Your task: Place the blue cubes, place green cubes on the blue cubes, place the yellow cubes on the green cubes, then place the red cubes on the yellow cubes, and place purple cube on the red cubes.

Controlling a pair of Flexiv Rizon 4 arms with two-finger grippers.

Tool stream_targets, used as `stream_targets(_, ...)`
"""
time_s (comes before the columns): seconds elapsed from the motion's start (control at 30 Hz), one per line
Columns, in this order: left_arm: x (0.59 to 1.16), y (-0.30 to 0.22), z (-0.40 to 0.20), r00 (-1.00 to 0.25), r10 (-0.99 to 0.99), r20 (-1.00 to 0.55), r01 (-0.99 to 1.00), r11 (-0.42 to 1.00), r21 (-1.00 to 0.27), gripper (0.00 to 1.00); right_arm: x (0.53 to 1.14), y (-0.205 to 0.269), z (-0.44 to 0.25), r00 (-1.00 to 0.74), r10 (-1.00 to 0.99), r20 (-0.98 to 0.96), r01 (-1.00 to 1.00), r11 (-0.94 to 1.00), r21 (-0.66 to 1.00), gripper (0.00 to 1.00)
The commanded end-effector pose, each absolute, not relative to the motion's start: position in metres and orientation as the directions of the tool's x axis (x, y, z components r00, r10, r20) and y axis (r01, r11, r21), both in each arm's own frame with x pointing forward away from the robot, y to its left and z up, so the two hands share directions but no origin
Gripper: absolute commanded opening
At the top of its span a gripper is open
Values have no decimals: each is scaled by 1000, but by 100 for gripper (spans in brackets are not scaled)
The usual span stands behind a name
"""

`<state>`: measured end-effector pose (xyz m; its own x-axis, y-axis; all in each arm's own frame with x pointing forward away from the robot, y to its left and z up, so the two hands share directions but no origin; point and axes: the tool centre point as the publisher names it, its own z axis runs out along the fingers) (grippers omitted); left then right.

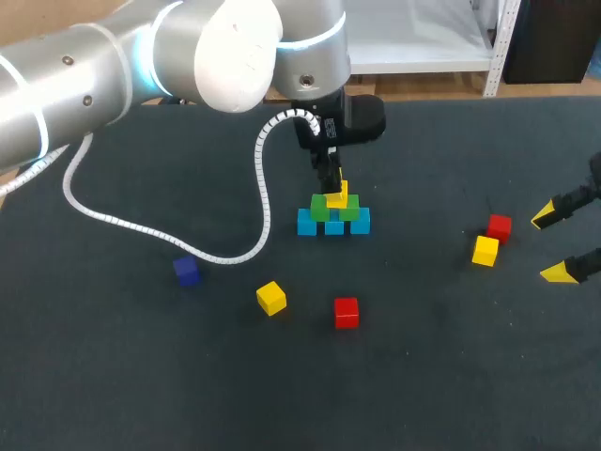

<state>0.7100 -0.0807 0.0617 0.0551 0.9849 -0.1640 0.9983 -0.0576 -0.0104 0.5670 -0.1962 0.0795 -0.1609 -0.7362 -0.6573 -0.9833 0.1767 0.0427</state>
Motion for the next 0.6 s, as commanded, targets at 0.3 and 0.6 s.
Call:
stream_targets(0.3, 713, -82, 63, 60, 985, -162, 998, -63, -12, 0, 567, -196, 79, -160, -735, -659, -984, 176, 42, 100)
stream_targets(0.6, 712, -82, 63, 61, 985, -162, 998, -64, -14, 8, 567, -196, 79, -160, -735, -659, -984, 176, 42, 100)
